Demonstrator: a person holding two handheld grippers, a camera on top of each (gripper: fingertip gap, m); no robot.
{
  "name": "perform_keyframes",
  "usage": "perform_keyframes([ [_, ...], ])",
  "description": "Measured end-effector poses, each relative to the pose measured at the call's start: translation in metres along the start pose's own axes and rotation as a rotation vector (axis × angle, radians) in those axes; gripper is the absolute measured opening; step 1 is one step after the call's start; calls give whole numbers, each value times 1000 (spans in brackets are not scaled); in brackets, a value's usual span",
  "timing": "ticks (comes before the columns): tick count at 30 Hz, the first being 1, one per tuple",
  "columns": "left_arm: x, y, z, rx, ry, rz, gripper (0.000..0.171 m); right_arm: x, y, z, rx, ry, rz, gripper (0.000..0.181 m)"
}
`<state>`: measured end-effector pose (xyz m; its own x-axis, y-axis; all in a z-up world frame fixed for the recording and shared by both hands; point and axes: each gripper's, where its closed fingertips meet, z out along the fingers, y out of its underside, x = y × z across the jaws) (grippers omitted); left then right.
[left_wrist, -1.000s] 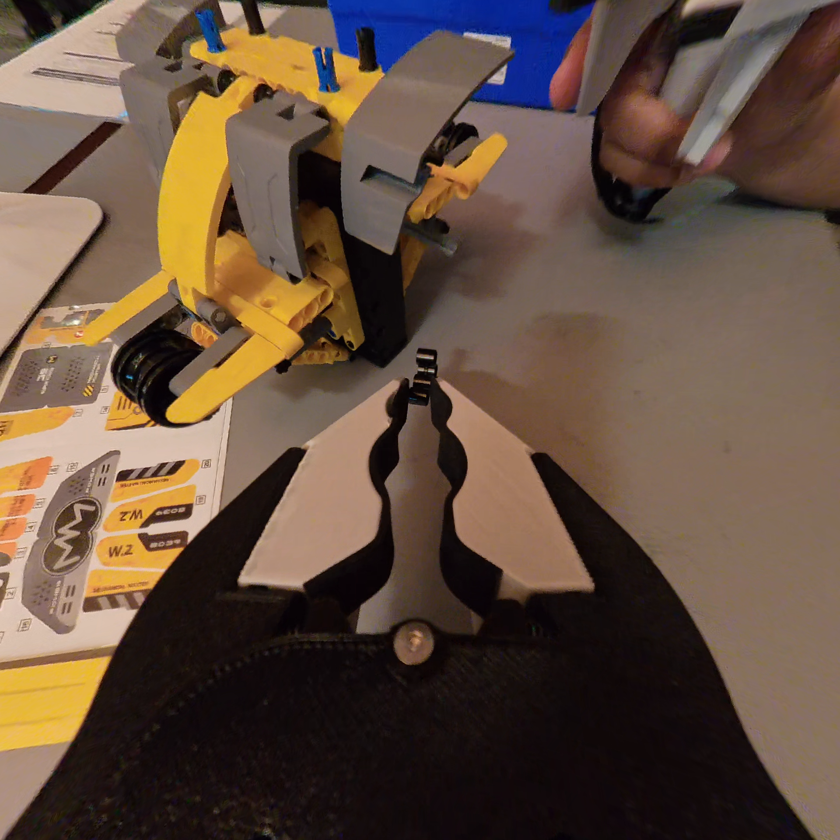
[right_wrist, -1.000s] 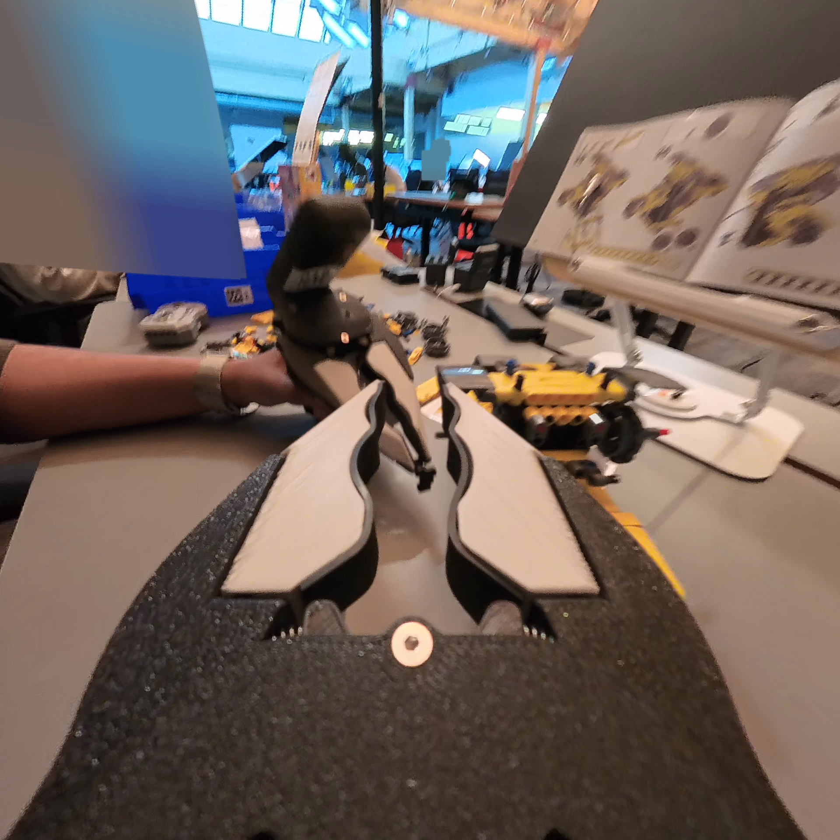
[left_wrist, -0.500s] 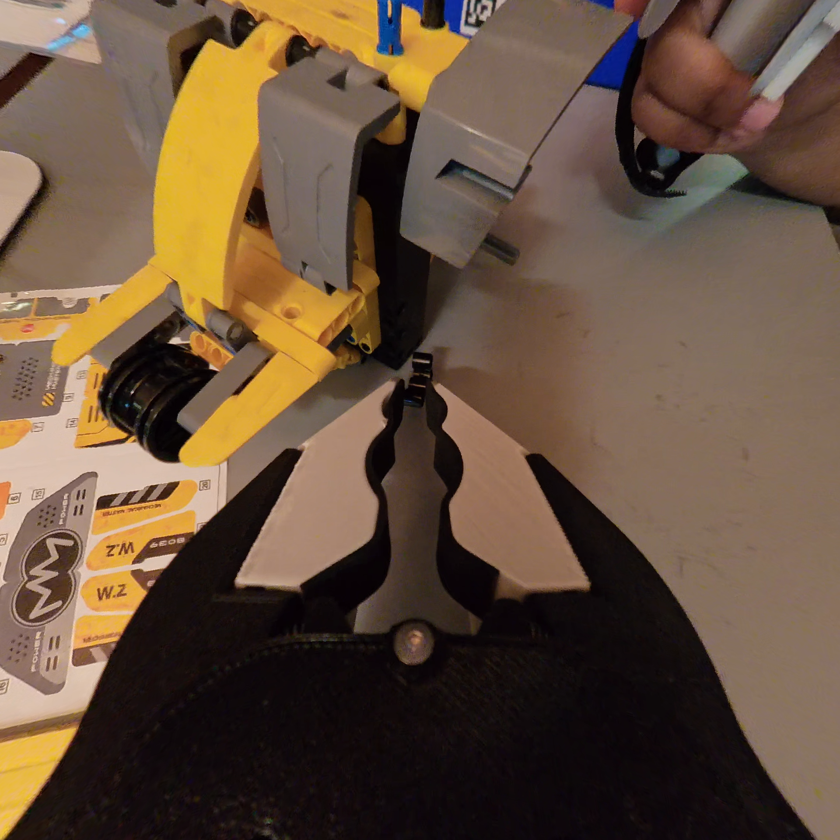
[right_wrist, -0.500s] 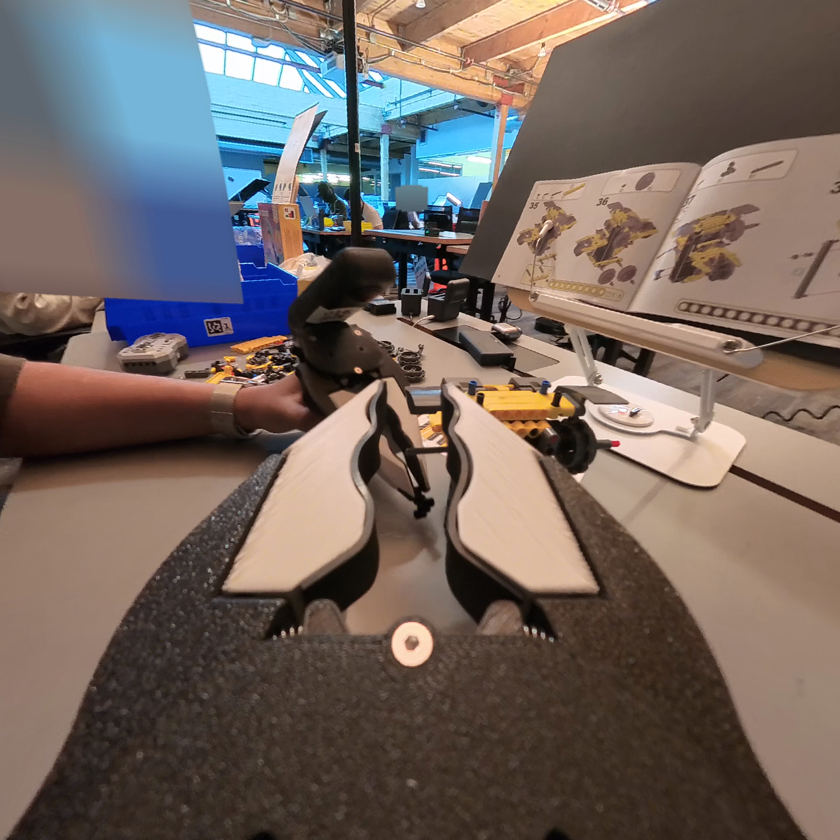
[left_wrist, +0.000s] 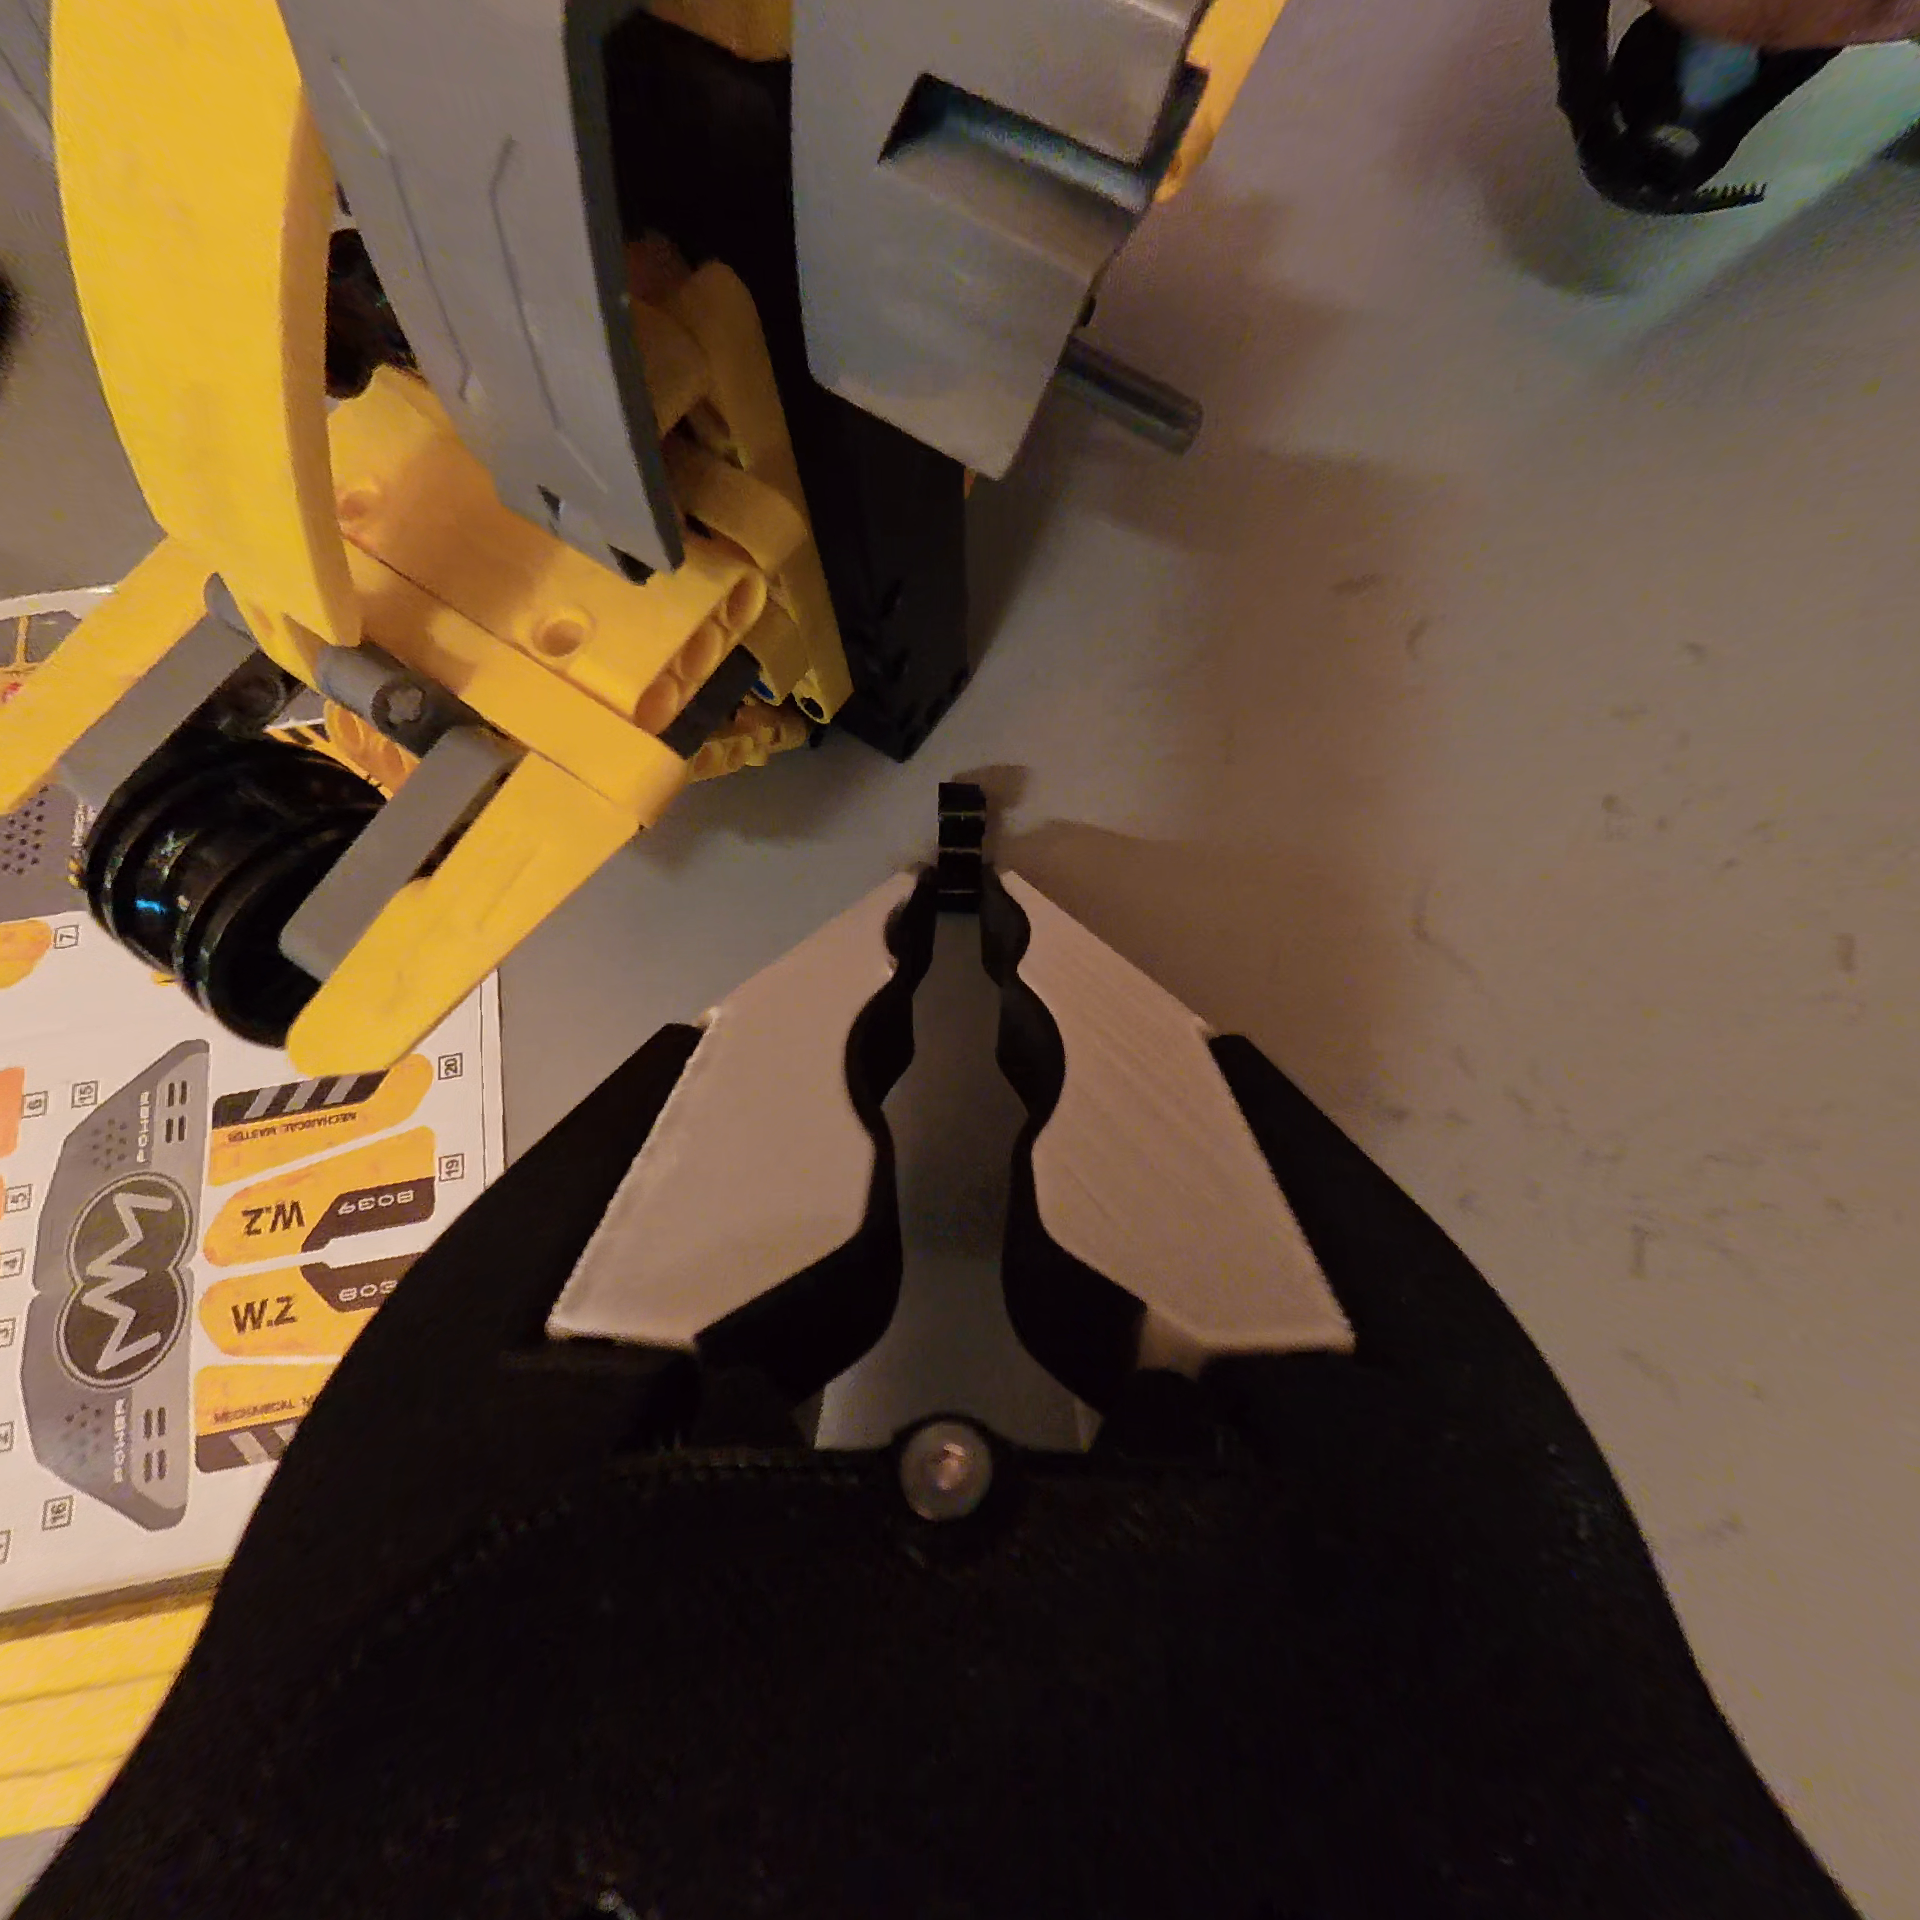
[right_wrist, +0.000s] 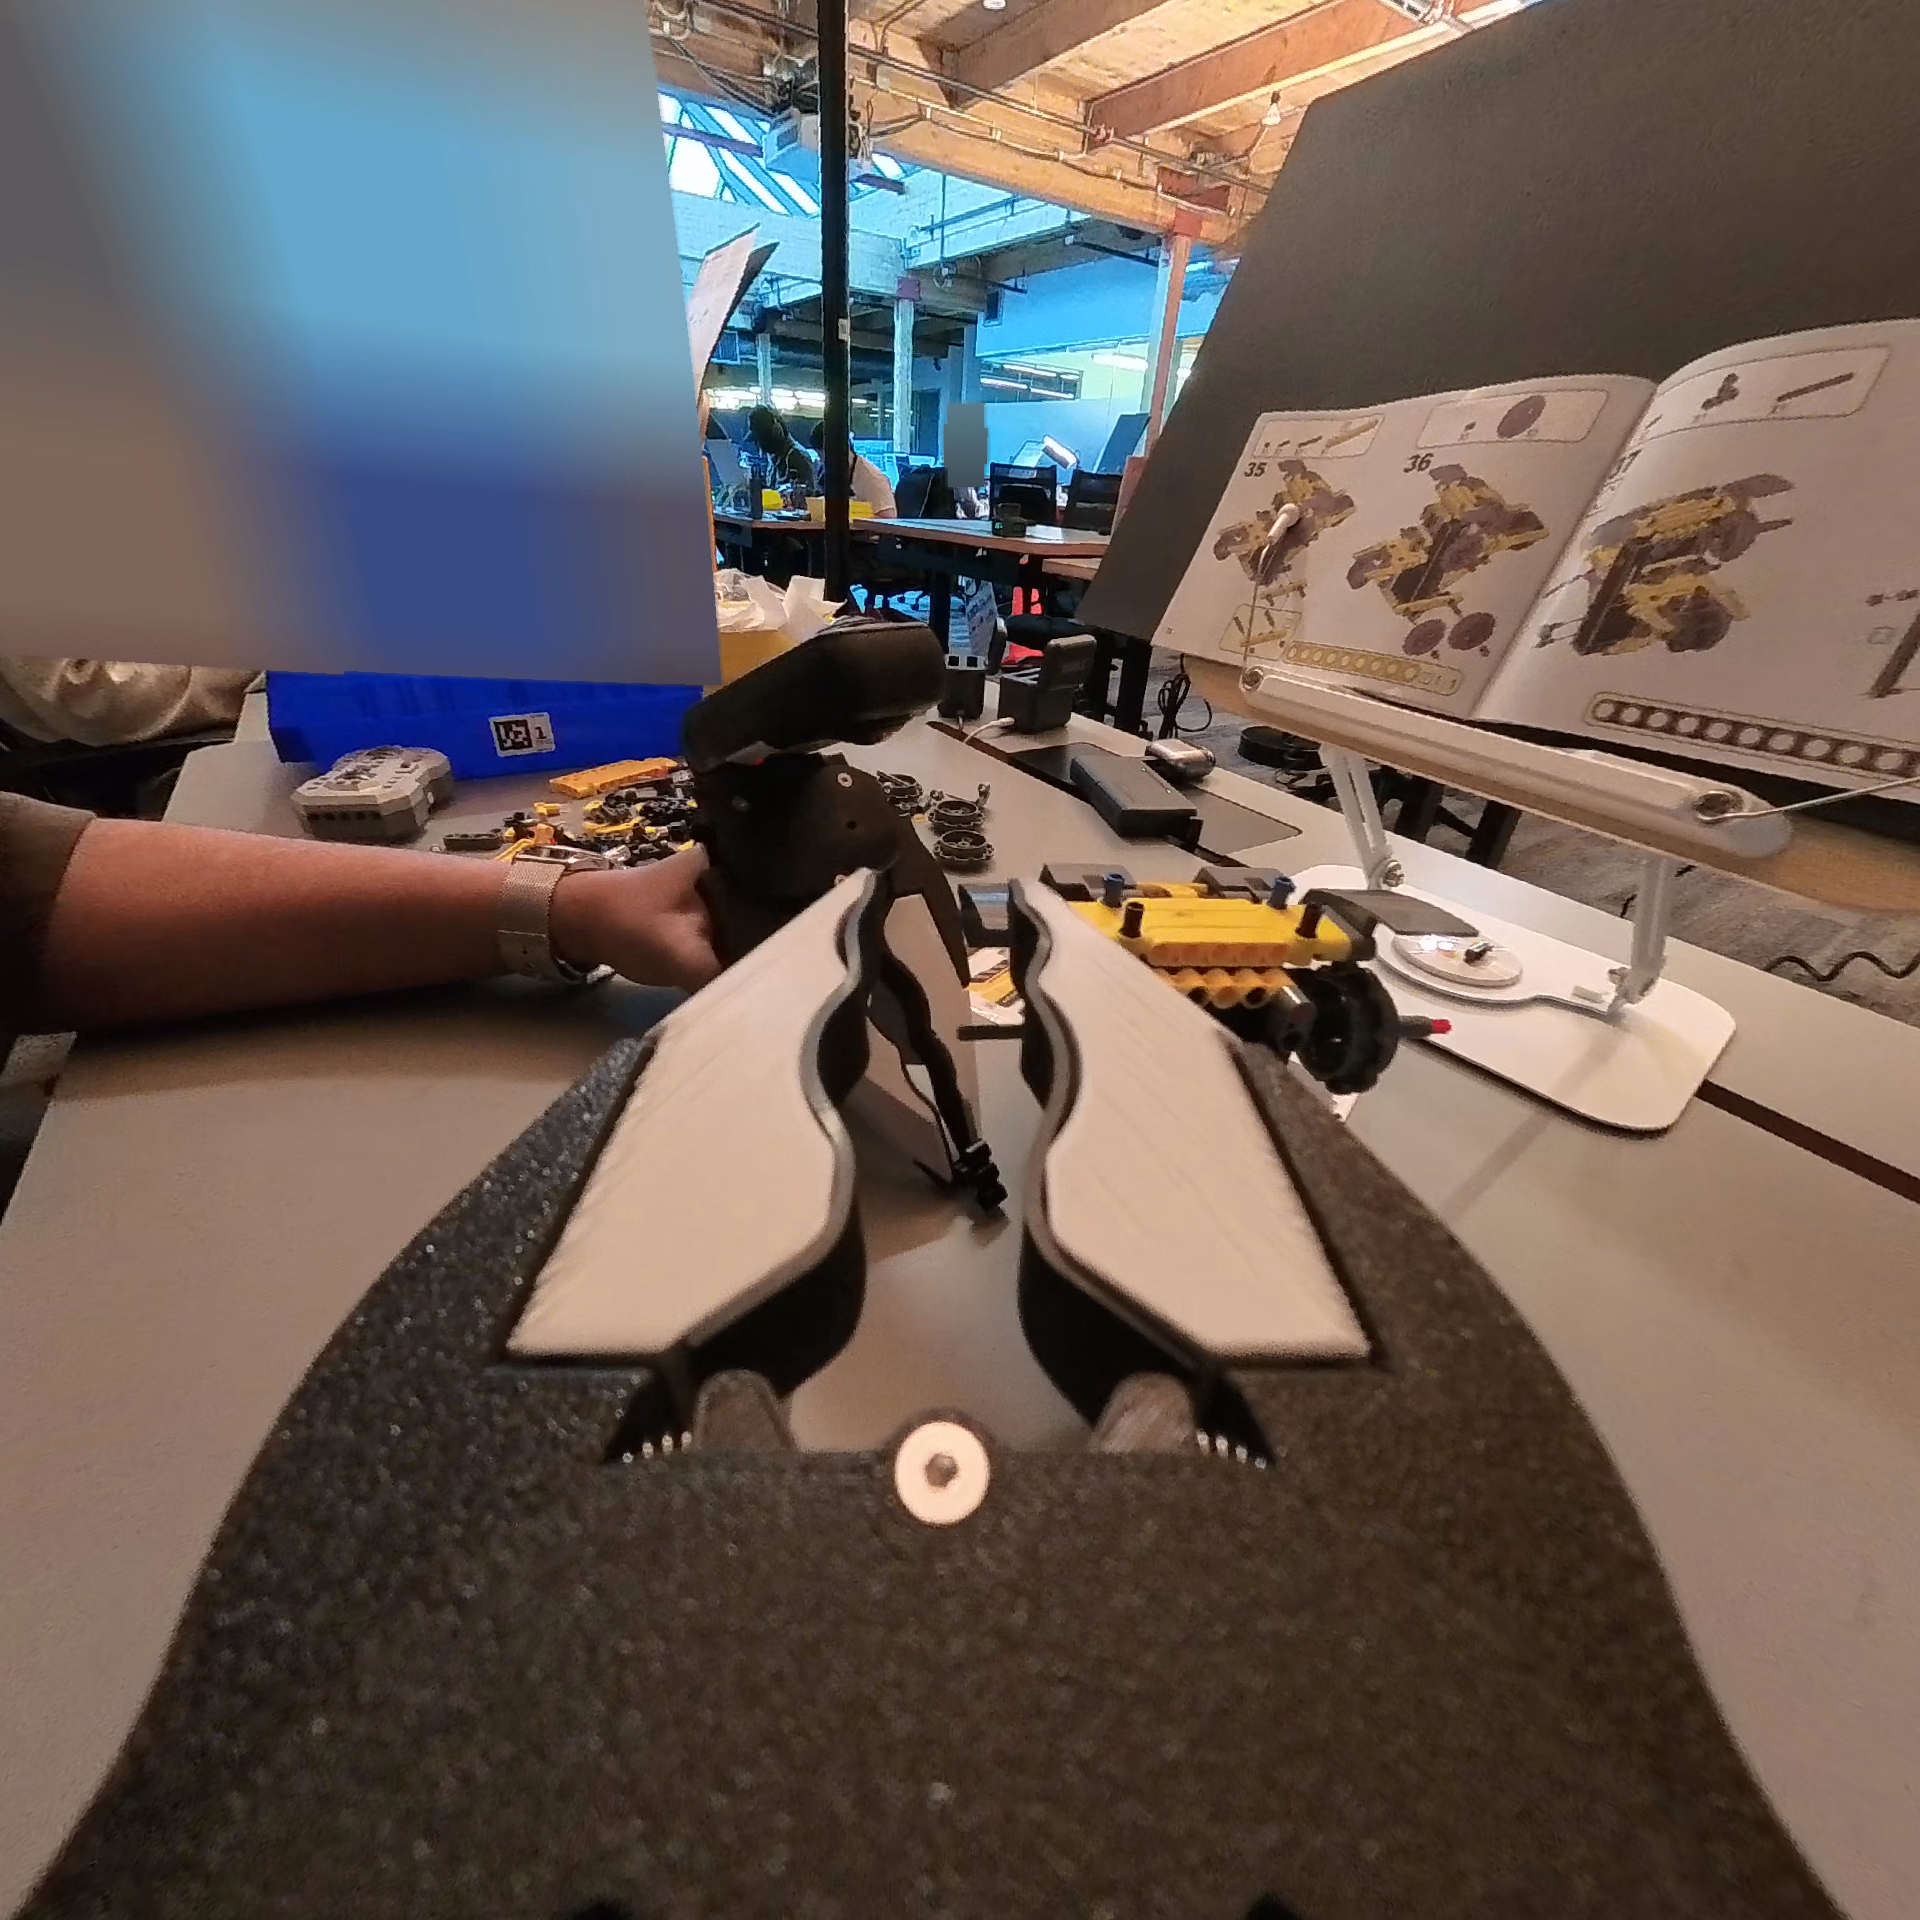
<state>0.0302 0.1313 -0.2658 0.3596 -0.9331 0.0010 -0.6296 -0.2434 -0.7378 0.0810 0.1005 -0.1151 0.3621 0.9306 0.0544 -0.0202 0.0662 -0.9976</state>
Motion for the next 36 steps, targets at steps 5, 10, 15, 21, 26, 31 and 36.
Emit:
perform_keyframes([
  [5,-2,-5,-4,36,15,-32,7,-1,-1,0,0,1,-11,23],
  [10,-11,-16,-6,94,-25,-8,7,-2,-2,0,0,-1,-12,23],
  [15,-9,-15,-5,88,-58,41,7,-1,0,0,-7,1,-15,23],
  [21,-4,-16,-6,95,-41,40,7,-2,5,2,-23,-7,-6,24],
  [26,0,-13,-5,78,-34,52,7,-5,8,4,-38,-14,-15,24],
  [31,2,-11,-5,70,-39,69,7,-8,12,6,-53,-20,-29,24],
  [36,1,-10,-5,70,-52,69,7,-12,15,7,-66,-33,-30,24],
])
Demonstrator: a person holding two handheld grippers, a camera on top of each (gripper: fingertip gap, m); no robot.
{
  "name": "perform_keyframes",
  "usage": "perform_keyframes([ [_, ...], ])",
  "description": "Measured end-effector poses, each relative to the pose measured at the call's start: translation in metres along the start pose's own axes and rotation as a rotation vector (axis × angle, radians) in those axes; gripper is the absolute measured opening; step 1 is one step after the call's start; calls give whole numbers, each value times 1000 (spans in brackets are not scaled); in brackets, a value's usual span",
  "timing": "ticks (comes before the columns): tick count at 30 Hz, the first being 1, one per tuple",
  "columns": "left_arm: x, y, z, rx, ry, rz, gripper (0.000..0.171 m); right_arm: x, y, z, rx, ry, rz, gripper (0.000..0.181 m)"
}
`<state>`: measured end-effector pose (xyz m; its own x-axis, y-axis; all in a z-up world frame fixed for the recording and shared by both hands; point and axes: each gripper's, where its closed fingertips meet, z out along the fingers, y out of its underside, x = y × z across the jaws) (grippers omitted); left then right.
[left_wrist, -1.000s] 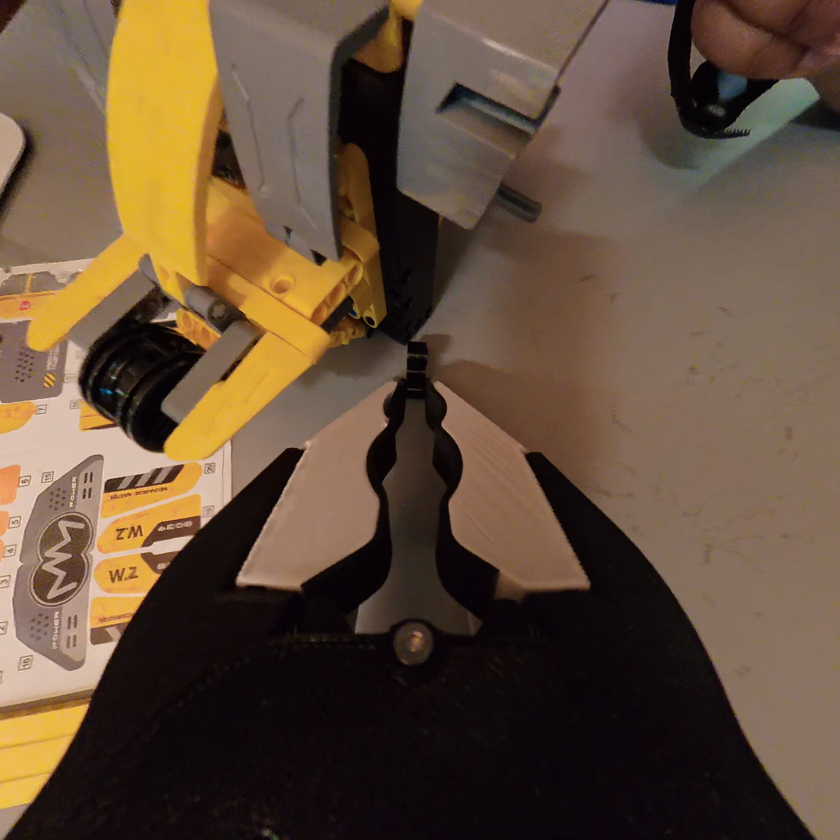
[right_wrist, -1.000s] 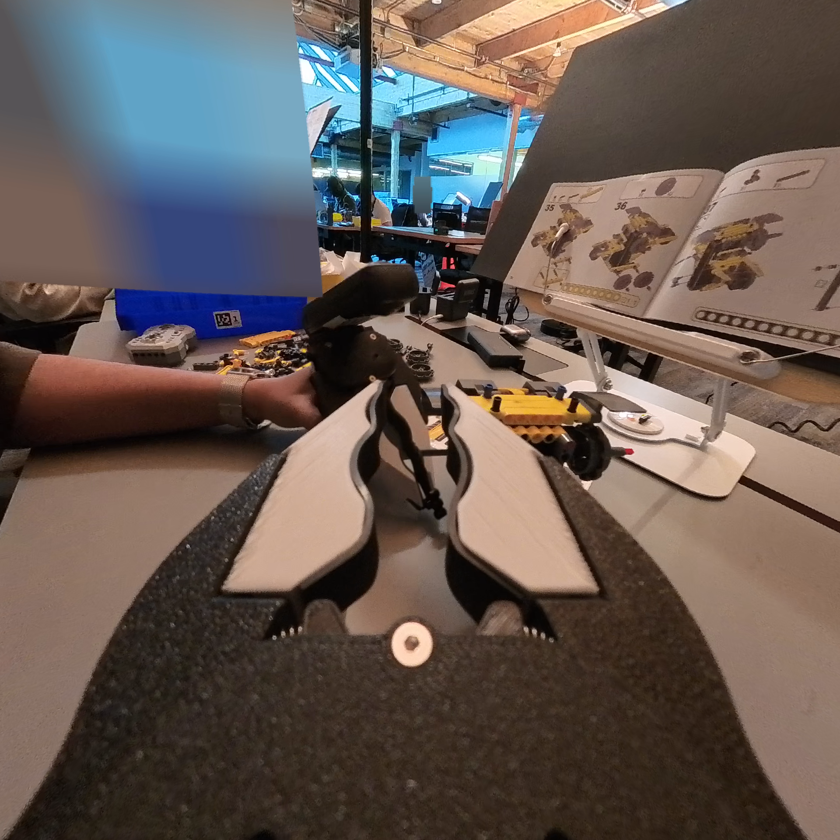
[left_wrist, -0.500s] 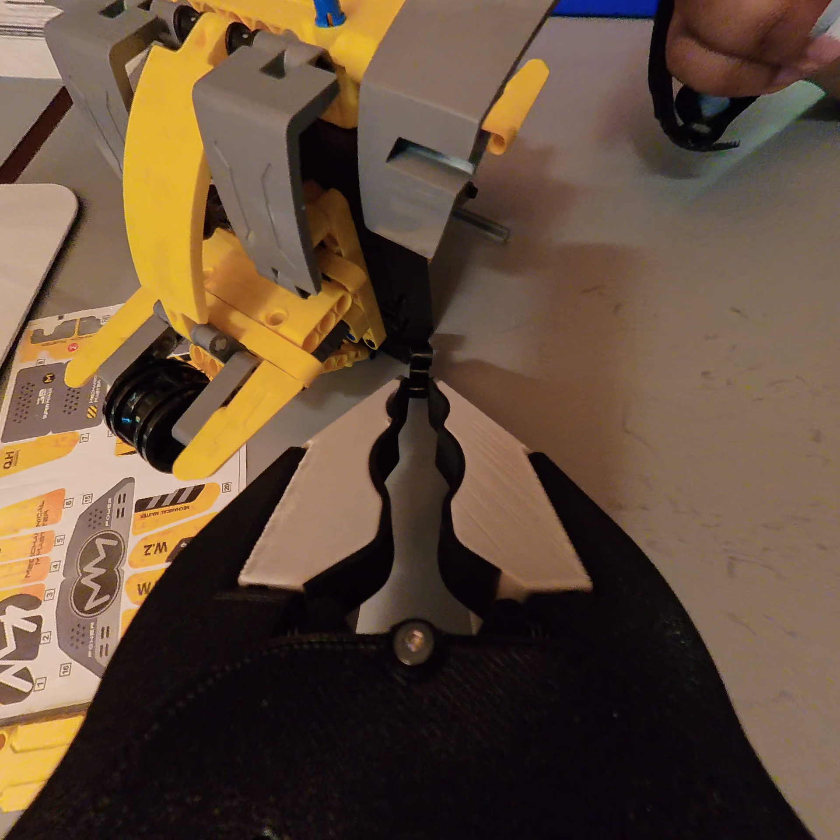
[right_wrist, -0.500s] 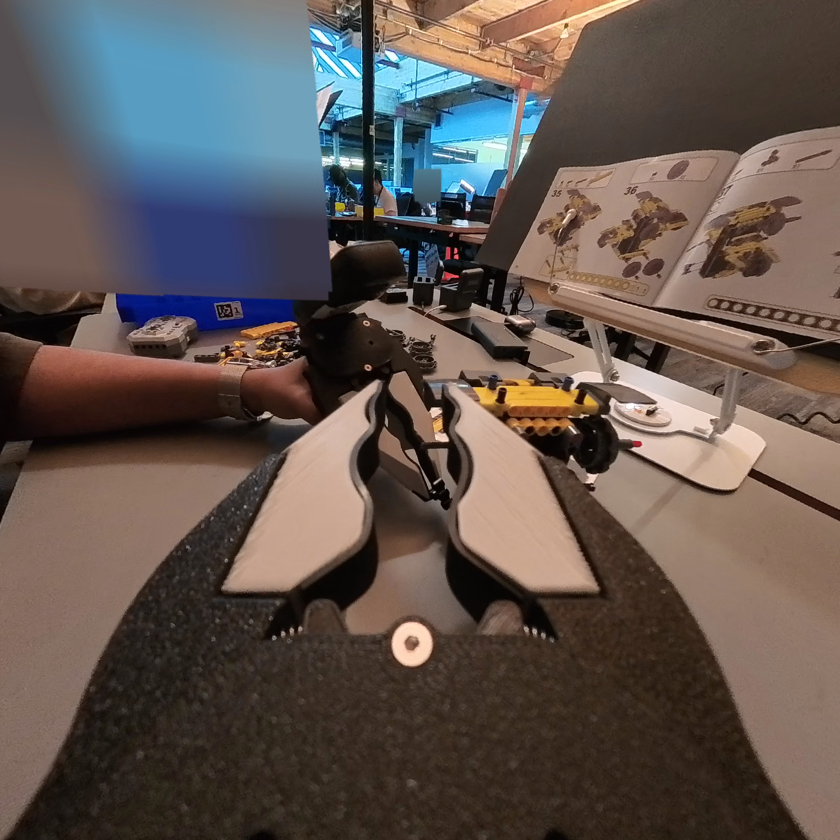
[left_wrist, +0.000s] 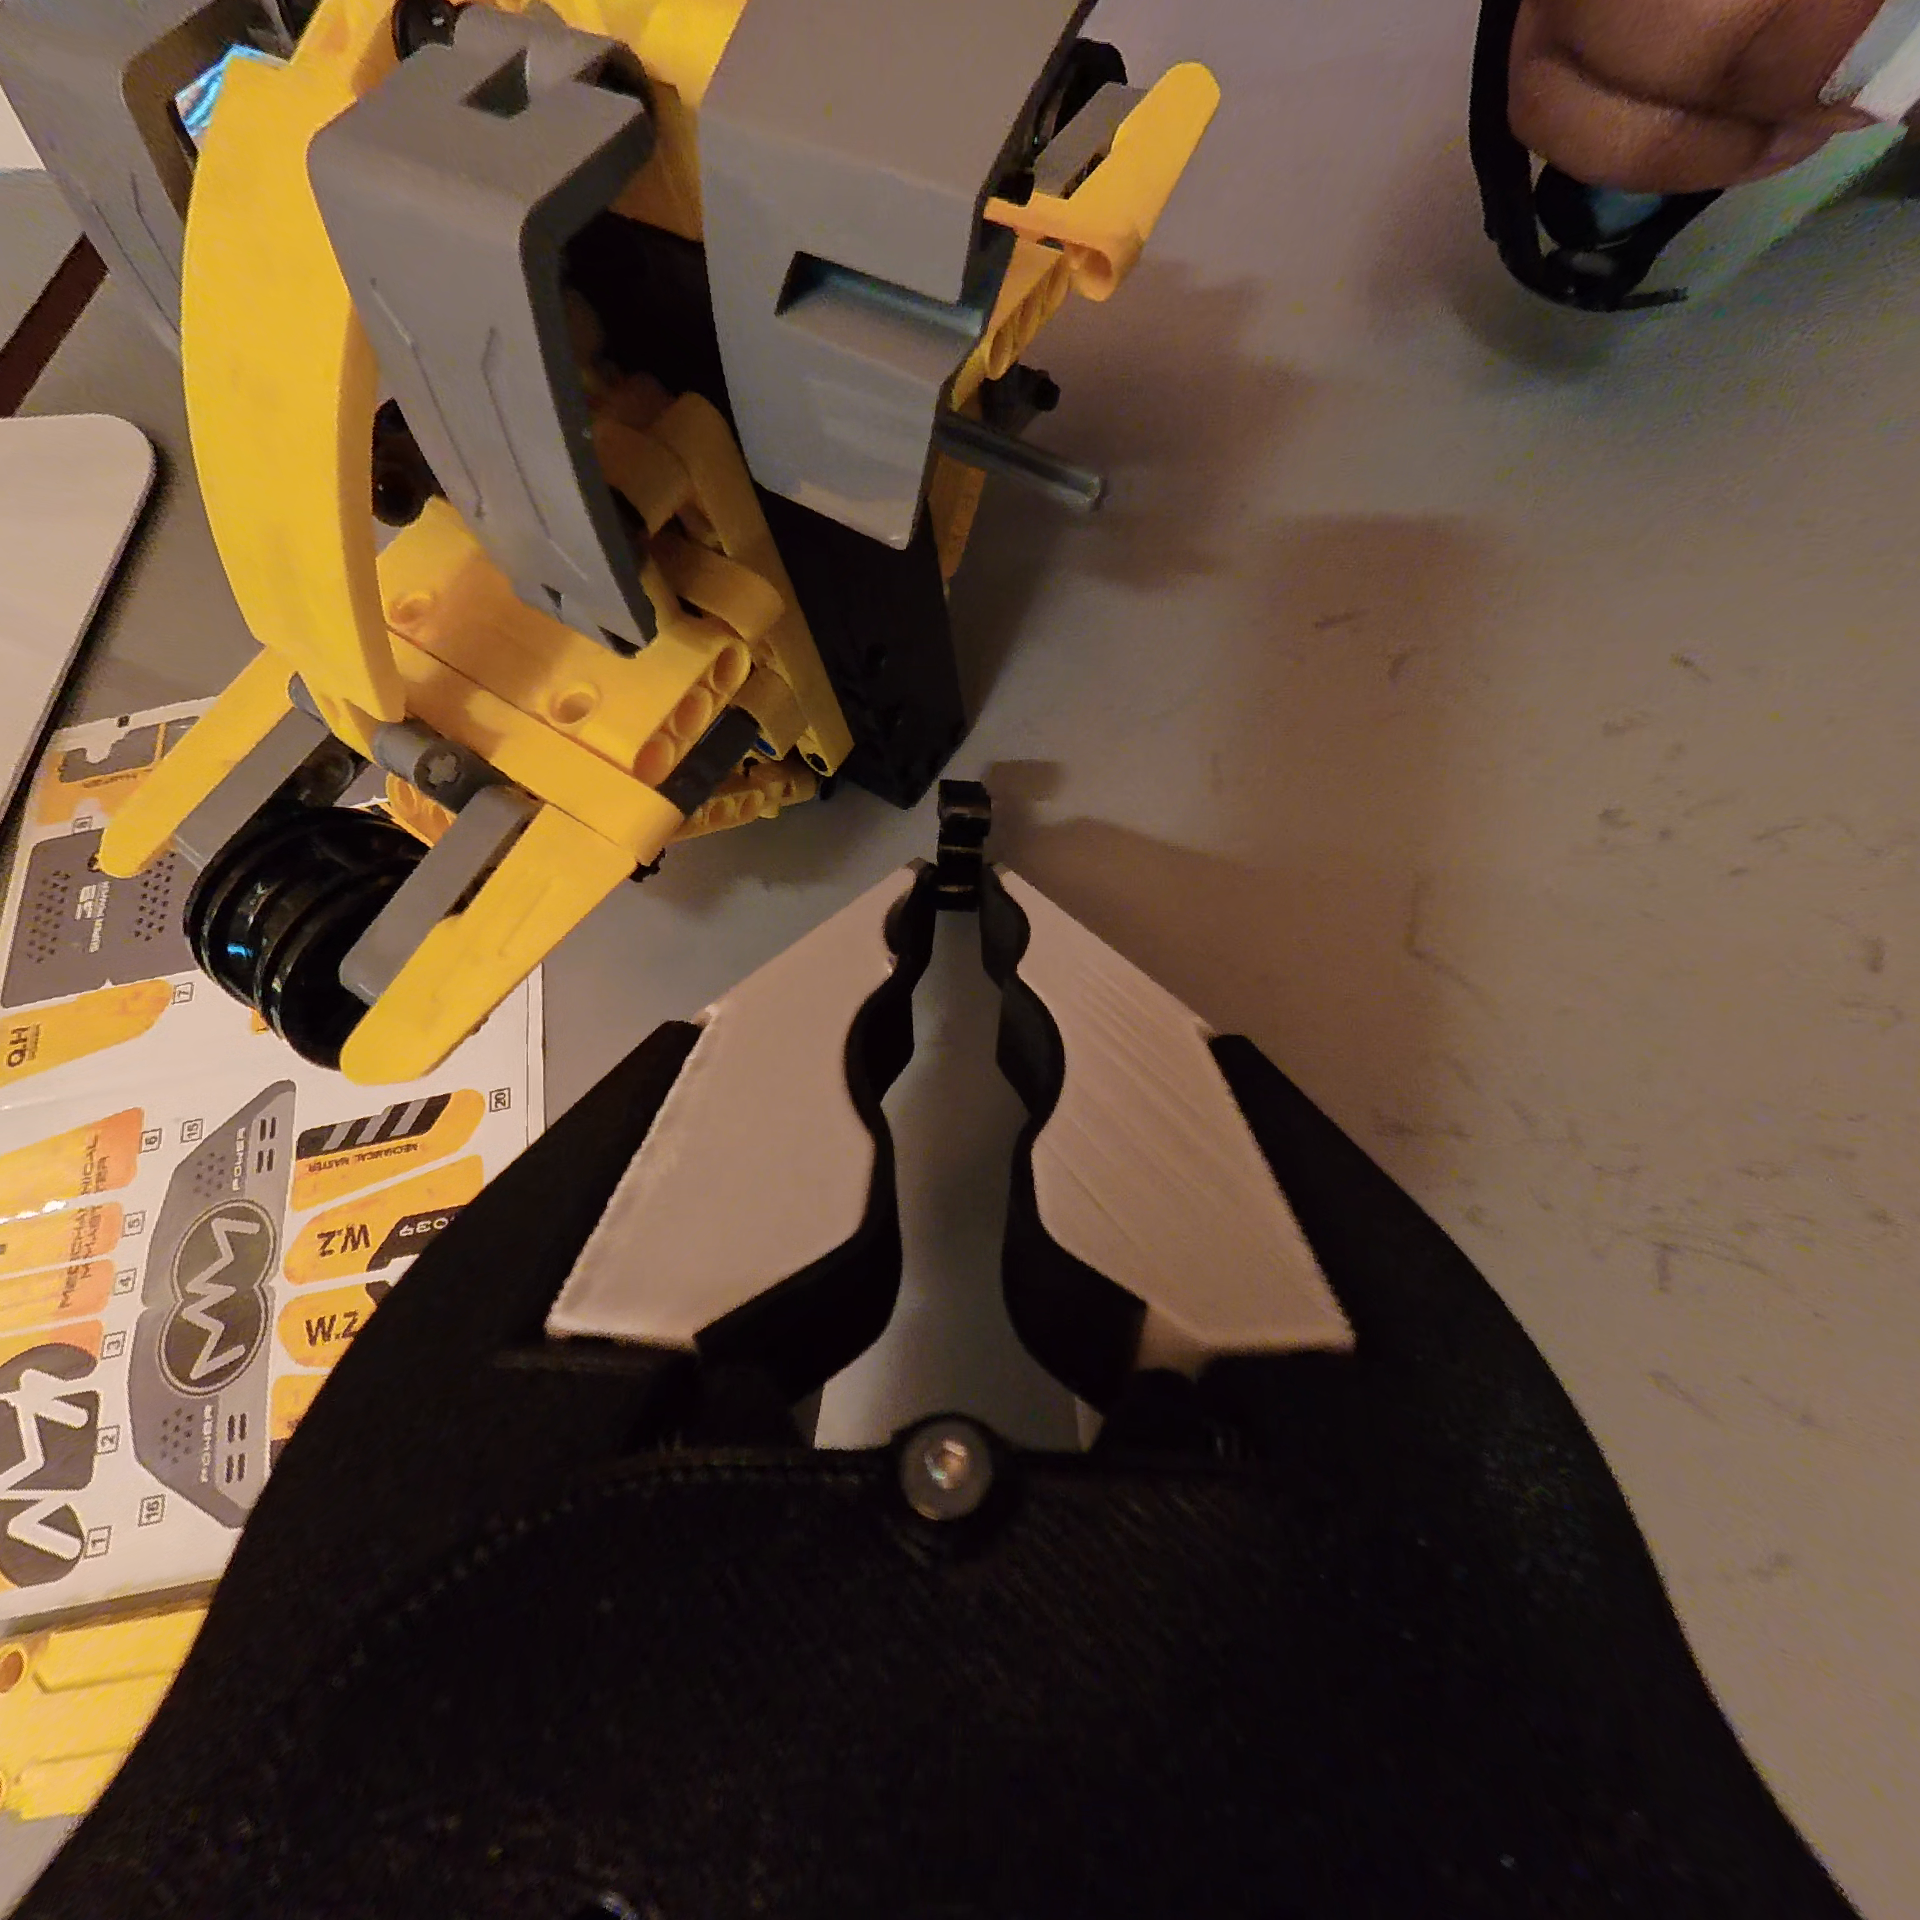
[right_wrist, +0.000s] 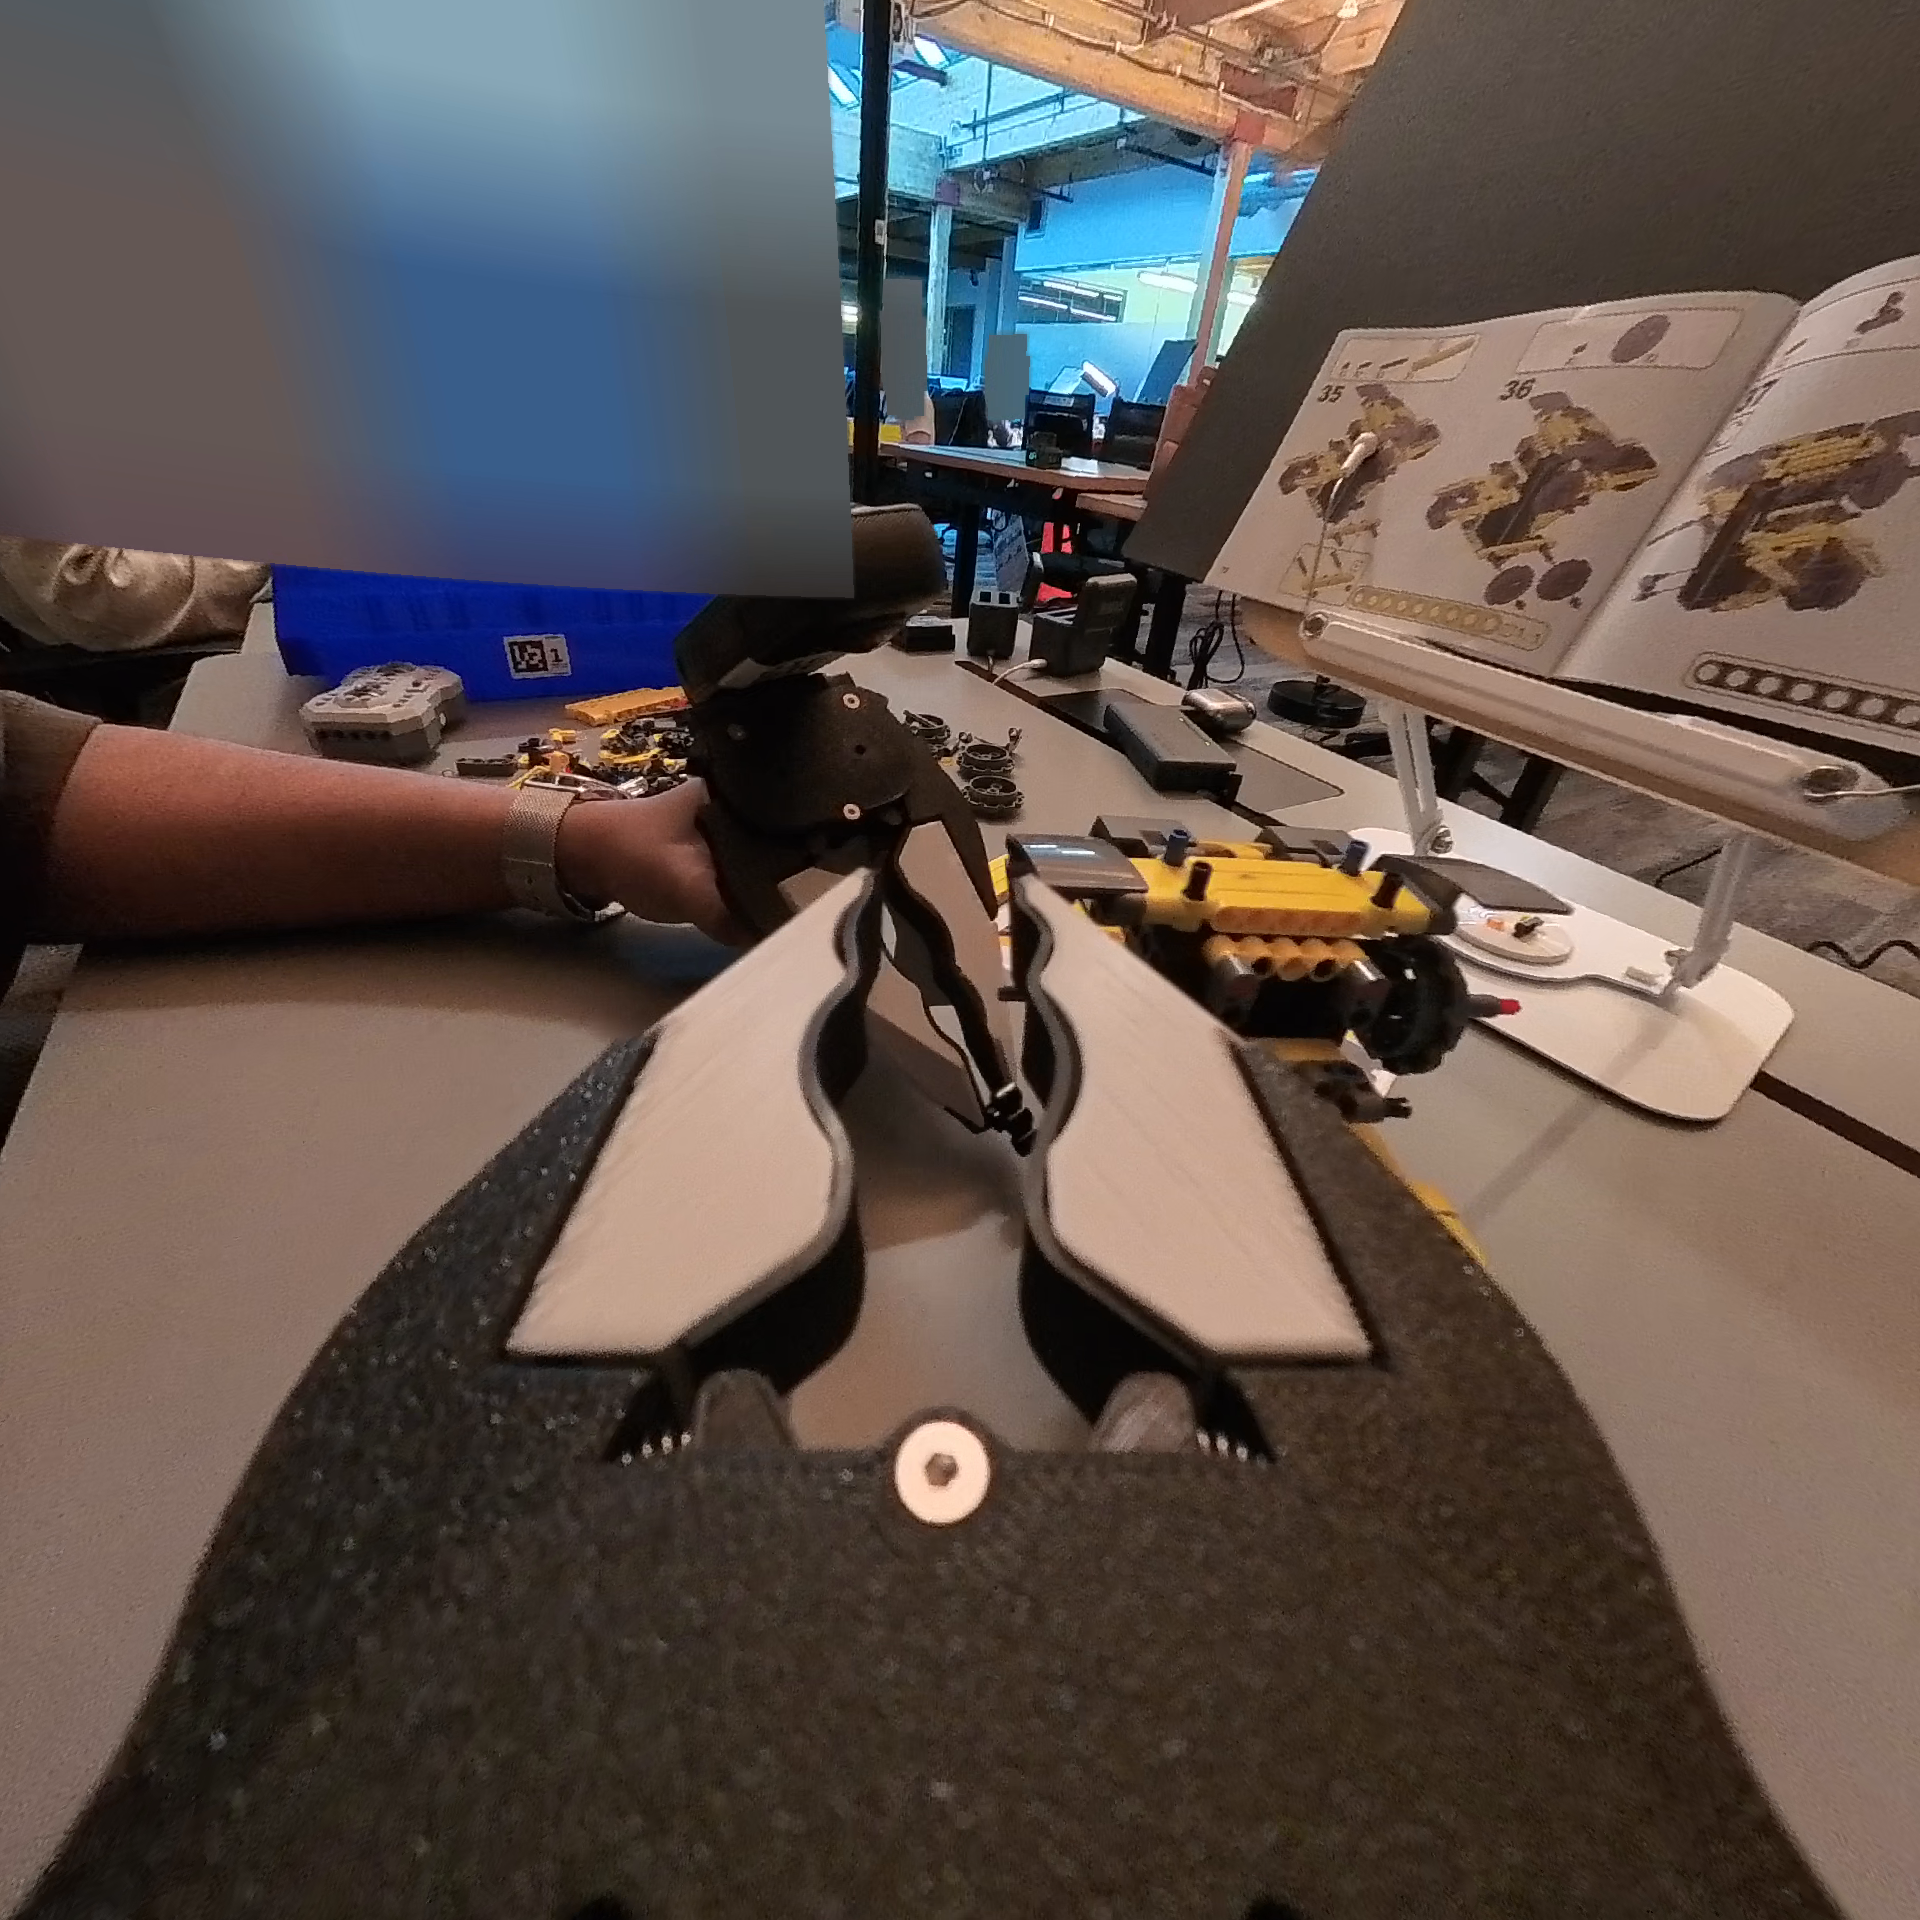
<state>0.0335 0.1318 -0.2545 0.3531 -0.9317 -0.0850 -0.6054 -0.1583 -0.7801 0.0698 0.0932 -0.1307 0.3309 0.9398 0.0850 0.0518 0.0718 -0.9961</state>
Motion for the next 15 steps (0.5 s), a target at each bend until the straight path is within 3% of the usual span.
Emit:
perform_keyframes([
  [15,-3,-5,-5,43,58,-88,7,-2,5,2,-22,-5,-9,24],
])
